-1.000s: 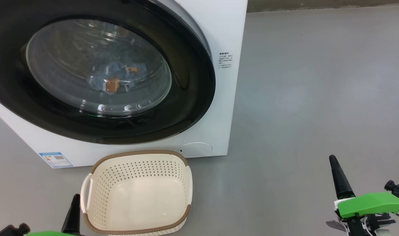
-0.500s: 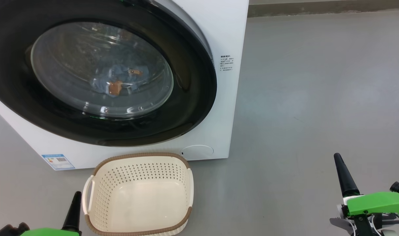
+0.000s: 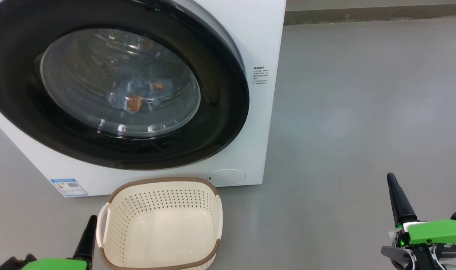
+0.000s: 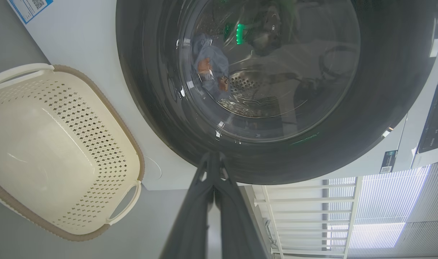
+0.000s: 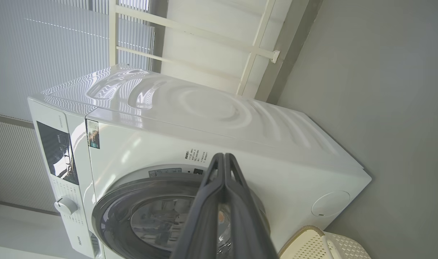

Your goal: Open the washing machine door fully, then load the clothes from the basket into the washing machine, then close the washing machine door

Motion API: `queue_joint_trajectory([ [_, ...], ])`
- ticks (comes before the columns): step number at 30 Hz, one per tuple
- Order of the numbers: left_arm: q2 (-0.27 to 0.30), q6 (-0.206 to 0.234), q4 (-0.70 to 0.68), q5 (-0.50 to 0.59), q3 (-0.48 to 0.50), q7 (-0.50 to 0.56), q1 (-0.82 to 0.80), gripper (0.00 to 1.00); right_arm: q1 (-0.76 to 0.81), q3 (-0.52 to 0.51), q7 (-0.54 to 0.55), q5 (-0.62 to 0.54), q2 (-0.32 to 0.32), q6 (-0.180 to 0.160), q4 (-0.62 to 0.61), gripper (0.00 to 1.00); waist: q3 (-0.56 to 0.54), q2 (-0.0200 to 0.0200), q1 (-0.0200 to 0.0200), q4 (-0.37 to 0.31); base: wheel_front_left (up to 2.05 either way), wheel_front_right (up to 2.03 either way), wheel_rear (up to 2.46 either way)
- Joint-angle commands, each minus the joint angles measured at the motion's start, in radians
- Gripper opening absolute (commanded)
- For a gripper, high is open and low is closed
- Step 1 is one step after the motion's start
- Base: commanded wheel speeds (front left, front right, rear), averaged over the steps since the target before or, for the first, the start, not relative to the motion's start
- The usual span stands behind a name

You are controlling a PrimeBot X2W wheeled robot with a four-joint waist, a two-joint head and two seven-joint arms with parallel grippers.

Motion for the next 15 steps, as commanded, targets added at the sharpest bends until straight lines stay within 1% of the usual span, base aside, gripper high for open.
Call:
queue_joint_trajectory([
  [1, 0.014, 0.001, -0.018, -0.03, 0.035, 0.01, -0.044, 0.0, 0.007, 0.013, 0.011, 0.029, -0.003, -0.001, -0.033, 0.0, -0.002, 0.0, 0.0, 0.001, 0.0, 0.0, 0.0],
  [15, 0.001, 0.001, -0.012, -0.161, 0.05, 0.049, -0.06, 0.0, 0.011, -0.008, 0.049, 0.164, 0.005, -0.001, -0.05, 0.0, -0.017, 0.0, 0.0, 0.006, 0.0, 0.0, 0.0],
])
